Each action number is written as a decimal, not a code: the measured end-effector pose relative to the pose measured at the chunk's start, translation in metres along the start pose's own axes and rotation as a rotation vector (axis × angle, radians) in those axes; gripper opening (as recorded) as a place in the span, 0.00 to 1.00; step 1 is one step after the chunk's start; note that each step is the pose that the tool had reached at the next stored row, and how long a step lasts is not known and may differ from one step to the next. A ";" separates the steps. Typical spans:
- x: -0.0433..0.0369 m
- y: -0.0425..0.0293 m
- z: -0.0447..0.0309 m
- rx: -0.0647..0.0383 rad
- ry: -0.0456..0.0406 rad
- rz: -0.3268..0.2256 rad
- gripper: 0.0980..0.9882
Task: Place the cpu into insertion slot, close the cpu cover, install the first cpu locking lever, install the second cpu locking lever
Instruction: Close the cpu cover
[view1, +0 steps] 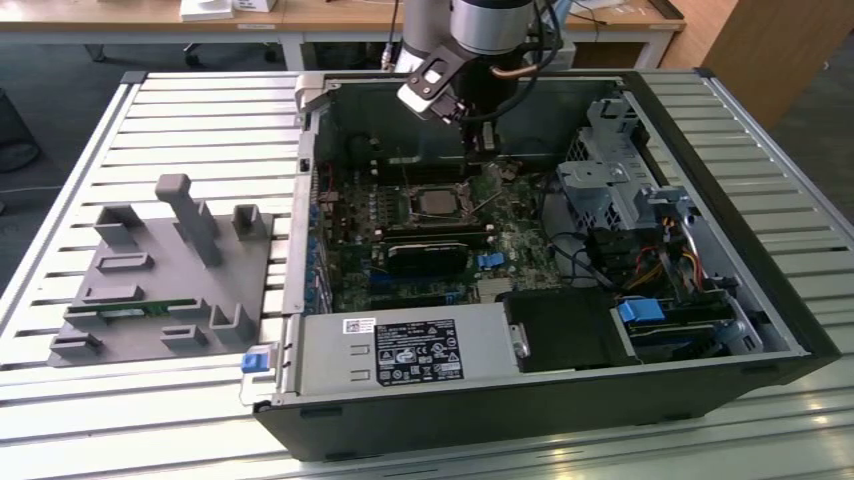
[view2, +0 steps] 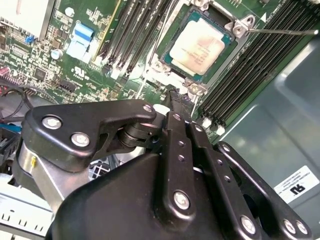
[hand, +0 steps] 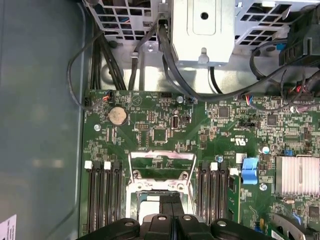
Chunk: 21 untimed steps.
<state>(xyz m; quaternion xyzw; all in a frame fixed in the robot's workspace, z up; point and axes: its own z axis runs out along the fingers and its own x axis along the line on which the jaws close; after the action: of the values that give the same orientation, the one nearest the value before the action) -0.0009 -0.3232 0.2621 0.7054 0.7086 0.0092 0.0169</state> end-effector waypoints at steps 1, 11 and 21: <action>0.0000 0.0007 0.0000 0.000 0.0000 0.000 0.01; 0.0000 0.0080 0.0003 0.001 0.0000 0.000 0.01; 0.0000 0.0142 0.0005 0.002 0.0001 0.000 0.01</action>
<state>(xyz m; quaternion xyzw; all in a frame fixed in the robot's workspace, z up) 0.0132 -0.3232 0.2621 0.7054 0.7086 0.0084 0.0162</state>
